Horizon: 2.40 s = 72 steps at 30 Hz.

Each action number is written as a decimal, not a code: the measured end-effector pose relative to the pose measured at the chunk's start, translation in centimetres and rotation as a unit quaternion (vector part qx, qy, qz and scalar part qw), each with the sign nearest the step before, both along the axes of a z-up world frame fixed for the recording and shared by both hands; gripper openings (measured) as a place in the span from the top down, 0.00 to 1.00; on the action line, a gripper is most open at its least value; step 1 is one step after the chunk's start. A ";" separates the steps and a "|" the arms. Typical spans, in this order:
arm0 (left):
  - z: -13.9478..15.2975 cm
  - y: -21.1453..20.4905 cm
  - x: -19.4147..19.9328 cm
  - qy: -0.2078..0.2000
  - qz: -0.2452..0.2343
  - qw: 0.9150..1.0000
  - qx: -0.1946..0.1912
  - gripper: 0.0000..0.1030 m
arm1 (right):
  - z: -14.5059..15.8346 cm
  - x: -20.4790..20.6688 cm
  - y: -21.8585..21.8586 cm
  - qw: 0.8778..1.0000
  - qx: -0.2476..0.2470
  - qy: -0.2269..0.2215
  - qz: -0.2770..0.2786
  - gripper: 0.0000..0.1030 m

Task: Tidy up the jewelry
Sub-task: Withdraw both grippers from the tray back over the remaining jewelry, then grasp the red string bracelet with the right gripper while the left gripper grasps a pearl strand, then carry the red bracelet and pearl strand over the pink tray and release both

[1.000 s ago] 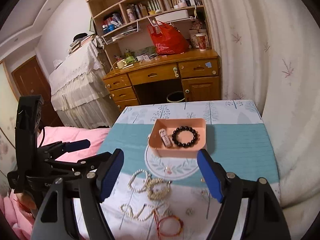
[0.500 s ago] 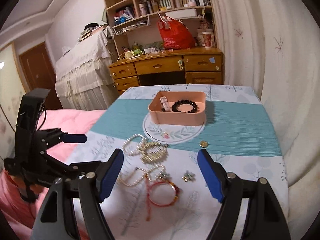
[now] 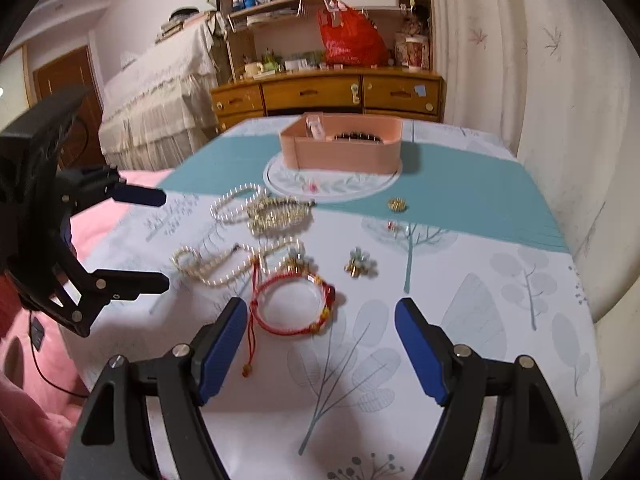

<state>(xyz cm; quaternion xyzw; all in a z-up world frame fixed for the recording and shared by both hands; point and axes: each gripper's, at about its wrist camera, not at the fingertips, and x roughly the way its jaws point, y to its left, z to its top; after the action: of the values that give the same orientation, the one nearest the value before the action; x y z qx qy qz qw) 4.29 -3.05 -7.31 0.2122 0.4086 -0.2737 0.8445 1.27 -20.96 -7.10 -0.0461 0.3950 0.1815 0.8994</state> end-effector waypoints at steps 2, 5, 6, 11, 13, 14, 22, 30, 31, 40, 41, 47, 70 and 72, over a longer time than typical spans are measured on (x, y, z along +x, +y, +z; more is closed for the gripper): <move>-0.7 0.0 0.3 0.012 -0.014 1.000 -0.004 0.13 | -0.8 0.0 0.5 1.000 -0.007 0.004 -0.003 0.25; -1.7 0.1 0.9 0.020 -0.028 0.999 -0.002 0.13 | -1.9 0.1 1.3 1.000 -0.022 0.012 0.001 0.25; -2.0 0.1 1.2 0.021 -0.030 0.999 -0.001 0.13 | -2.3 0.2 1.6 0.999 -0.036 0.015 0.002 0.25; -3.6 0.6 2.8 0.041 -0.029 0.999 -0.007 0.14 | -3.5 1.0 2.5 0.998 -0.055 0.027 0.009 0.25; -4.3 0.6 3.3 0.049 -0.028 0.998 -0.005 0.22 | -3.7 1.6 2.8 0.998 -0.049 0.033 0.010 0.25; -4.2 0.7 3.4 0.050 -0.029 0.998 -0.014 0.25 | -3.8 1.8 2.9 0.998 -0.048 0.034 0.010 0.25; -4.4 1.1 3.4 0.066 -0.051 0.996 -0.043 0.44 | -4.1 2.7 4.3 0.997 -0.068 0.031 0.008 0.25; -4.1 1.5 2.8 0.074 -0.033 0.994 -0.075 0.90 | -4.0 2.6 4.8 0.997 -0.068 0.028 0.005 0.34; -4.1 1.7 3.1 0.085 -0.024 0.992 -0.086 0.90 | -4.0 2.6 4.9 0.997 -0.069 0.026 0.010 0.36; -3.9 2.6 2.5 0.124 0.034 0.986 -0.107 0.97 | -3.8 2.7 4.7 0.997 -0.058 0.053 -0.007 0.37; -3.9 2.6 2.3 0.124 0.038 0.986 -0.107 0.97 | -3.7 2.7 4.5 0.997 -0.051 0.059 -0.011 0.37; -3.4 3.6 2.0 0.139 0.077 0.980 -0.120 0.98 | -3.3 2.2 2.6 0.996 -0.018 0.082 -0.042 0.37; 11.2 6.5 2.5 0.055 0.124 0.968 -0.211 0.97 | 5.0 3.1 0.4 0.998 0.022 0.041 -0.040 0.37; 13.3 6.8 2.7 0.022 0.129 0.967 -0.218 0.97 | 6.1 3.7 0.4 0.999 0.024 0.028 -0.035 0.37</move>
<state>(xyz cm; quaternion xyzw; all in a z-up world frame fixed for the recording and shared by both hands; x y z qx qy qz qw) 7.00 3.74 6.02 -0.0377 0.3815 -0.2500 0.8891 5.01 -20.56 -1.04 -0.0056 0.4173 0.1602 0.8945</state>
